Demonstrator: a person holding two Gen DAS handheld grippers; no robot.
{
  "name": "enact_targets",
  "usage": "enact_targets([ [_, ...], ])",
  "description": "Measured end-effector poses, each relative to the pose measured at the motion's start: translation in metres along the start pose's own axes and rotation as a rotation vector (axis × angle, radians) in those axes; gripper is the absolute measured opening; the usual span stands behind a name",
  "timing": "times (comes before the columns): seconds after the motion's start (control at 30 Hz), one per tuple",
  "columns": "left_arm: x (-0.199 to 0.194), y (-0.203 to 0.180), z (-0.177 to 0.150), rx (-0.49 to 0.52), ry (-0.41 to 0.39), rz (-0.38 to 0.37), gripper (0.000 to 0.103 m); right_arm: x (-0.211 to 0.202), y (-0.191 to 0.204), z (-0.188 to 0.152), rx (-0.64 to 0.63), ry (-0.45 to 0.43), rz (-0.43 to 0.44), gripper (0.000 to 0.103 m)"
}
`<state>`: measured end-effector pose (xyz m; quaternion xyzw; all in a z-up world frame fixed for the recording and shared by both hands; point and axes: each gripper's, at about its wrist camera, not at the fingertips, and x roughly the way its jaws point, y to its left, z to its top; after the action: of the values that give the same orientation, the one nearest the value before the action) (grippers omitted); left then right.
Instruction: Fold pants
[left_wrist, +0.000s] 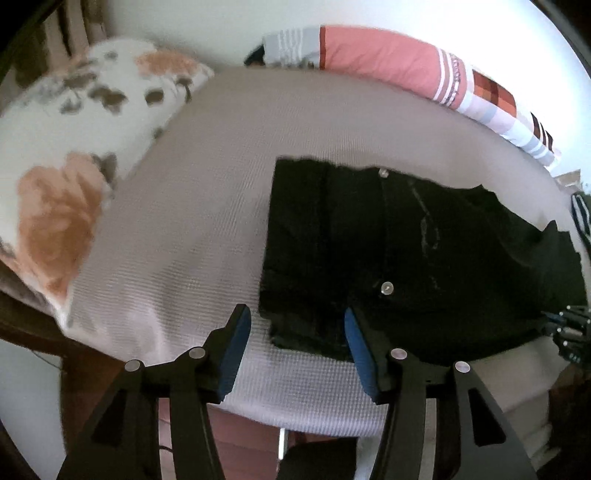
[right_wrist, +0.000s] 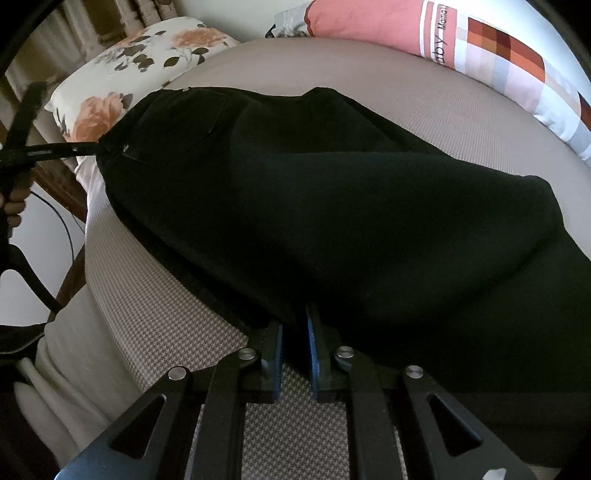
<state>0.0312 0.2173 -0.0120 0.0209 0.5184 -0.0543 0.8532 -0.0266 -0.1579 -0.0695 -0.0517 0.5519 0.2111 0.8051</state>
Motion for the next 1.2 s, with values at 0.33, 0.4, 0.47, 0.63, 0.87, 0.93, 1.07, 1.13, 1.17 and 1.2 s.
enact_targets([
  [0.33,-0.008,-0.117,-0.006,0.295,-0.099,-0.175,0.054,-0.011,-0.004,0.004,0.015,-0.043,-0.020,0.025],
  [0.4,0.001,-0.152,-0.010,0.384,-0.098,-0.226,0.054,-0.013,-0.005,0.005,0.020,-0.047,-0.023,0.026],
  [0.47,0.009,-0.181,-0.014,0.471,-0.091,-0.263,0.054,-0.015,-0.006,0.005,0.027,-0.054,-0.021,0.026],
  [0.63,0.030,-0.238,-0.024,0.630,-0.079,-0.303,0.054,-0.017,-0.009,0.006,0.033,-0.062,-0.017,0.026],
  [0.87,0.061,-0.285,-0.031,0.696,-0.052,-0.294,0.030,-0.024,-0.013,0.004,0.048,-0.072,-0.023,0.034],
  [0.93,0.067,-0.294,-0.031,0.692,-0.049,-0.294,0.020,-0.030,-0.017,0.002,0.065,-0.086,-0.029,0.038],
  [1.07,0.066,-0.301,-0.029,0.665,-0.067,-0.291,0.010,-0.050,-0.035,-0.001,0.143,-0.146,-0.020,0.041],
  [1.13,0.066,-0.300,-0.025,0.636,-0.073,-0.304,0.010,-0.064,-0.057,-0.002,0.230,-0.187,-0.037,0.044],
  [1.17,0.065,-0.299,-0.023,0.618,-0.073,-0.312,0.010,-0.069,-0.067,-0.003,0.272,-0.199,-0.038,0.044],
  [1.2,0.064,-0.296,-0.023,0.602,-0.074,-0.320,0.010,-0.075,-0.080,-0.005,0.323,-0.210,-0.036,0.044],
])
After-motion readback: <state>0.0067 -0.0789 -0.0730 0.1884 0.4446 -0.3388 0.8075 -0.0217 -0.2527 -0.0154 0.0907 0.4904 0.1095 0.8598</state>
